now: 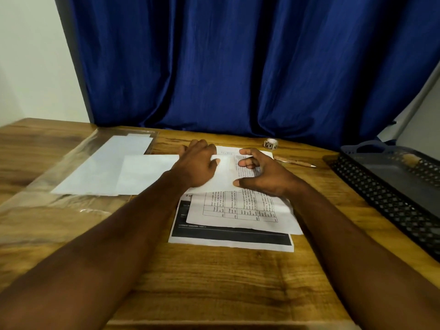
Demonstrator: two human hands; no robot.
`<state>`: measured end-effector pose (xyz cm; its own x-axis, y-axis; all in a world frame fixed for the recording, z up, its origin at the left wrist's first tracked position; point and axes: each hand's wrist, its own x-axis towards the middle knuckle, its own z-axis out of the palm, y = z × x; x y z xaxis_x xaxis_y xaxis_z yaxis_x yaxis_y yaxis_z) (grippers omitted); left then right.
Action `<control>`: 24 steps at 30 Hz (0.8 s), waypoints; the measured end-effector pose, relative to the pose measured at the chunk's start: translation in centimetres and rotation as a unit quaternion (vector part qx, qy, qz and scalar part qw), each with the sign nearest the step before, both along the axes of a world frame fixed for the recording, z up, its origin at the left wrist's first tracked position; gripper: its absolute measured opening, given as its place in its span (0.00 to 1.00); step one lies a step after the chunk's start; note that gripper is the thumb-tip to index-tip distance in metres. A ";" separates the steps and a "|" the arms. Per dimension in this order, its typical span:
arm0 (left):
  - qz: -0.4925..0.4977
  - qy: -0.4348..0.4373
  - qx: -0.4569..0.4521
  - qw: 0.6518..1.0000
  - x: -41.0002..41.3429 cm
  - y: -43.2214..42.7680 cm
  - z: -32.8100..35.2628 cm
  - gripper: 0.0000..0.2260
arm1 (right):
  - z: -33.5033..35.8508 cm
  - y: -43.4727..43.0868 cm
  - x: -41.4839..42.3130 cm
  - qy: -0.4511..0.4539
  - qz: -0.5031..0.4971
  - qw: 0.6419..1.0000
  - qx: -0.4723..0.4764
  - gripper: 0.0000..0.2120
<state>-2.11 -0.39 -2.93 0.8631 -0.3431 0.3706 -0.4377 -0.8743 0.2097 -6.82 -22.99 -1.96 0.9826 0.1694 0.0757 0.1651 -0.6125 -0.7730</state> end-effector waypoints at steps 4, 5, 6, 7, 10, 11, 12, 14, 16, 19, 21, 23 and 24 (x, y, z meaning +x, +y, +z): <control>-0.047 -0.138 -0.024 0.989 -0.8 -0.2 1.6 0.10 | -0.2 -0.1 0.3 -0.024 -0.018 0.996 0.080 0.34; -0.054 -0.180 -0.022 0.982 -1.1 -0.4 2.2 0.09 | -0.2 -0.2 0.5 -0.027 -0.012 0.992 0.122 0.29; -0.061 -0.221 -0.022 0.973 -1.5 -0.5 2.8 0.09 | -0.2 -0.4 0.6 -0.037 0.000 0.987 0.158 0.23; -0.066 -0.258 -0.019 0.964 -1.9 -0.6 3.4 0.09 | -0.3 -0.6 0.9 -0.058 0.007 0.983 0.175 0.17; -0.081 -0.339 0.007 0.937 -2.9 -1.0 4.8 0.09 | -0.1 -1.0 1.6 -0.159 -0.027 0.974 0.157 0.07; -0.094 -0.350 0.016 0.932 -3.2 -1.2 5.1 0.10 | 0.0 -1.1 1.7 -0.182 -0.046 0.971 0.147 0.07; -0.112 -0.349 0.024 0.930 -3.5 -1.5 5.5 0.11 | 0.1 -1.2 1.8 -0.192 -0.061 0.970 0.137 0.07; -0.151 -0.301 0.049 0.940 -4.4 -1.9 6.0 0.11 | 0.0 -1.8 2.1 -0.195 -0.072 0.973 0.097 0.08; -0.180 -0.211 0.088 0.957 -4.8 -2.3 6.0 0.09 | -0.3 -2.6 2.0 -0.185 -0.053 0.980 0.039 0.10; -0.192 -0.081 0.103 0.973 -4.8 -2.5 4.8 0.09 | -0.6 -4.0 2.1 -0.180 -0.044 0.982 -0.038 0.10; -0.183 -0.022 0.081 0.980 -4.5 -2.6 3.9 0.11 | -0.4 -4.7 1.8 -0.145 -0.060 0.986 -0.050 0.12; -0.169 0.031 0.041 0.984 -4.0 -2.5 3.2 0.14 | -0.2 -5.1 1.7 -0.121 -0.067 0.989 -0.055 0.12; -0.165 0.046 0.019 0.985 -3.8 -2.3 2.8 0.14 | -0.1 -5.1 1.7 -0.114 -0.066 0.990 -0.057 0.12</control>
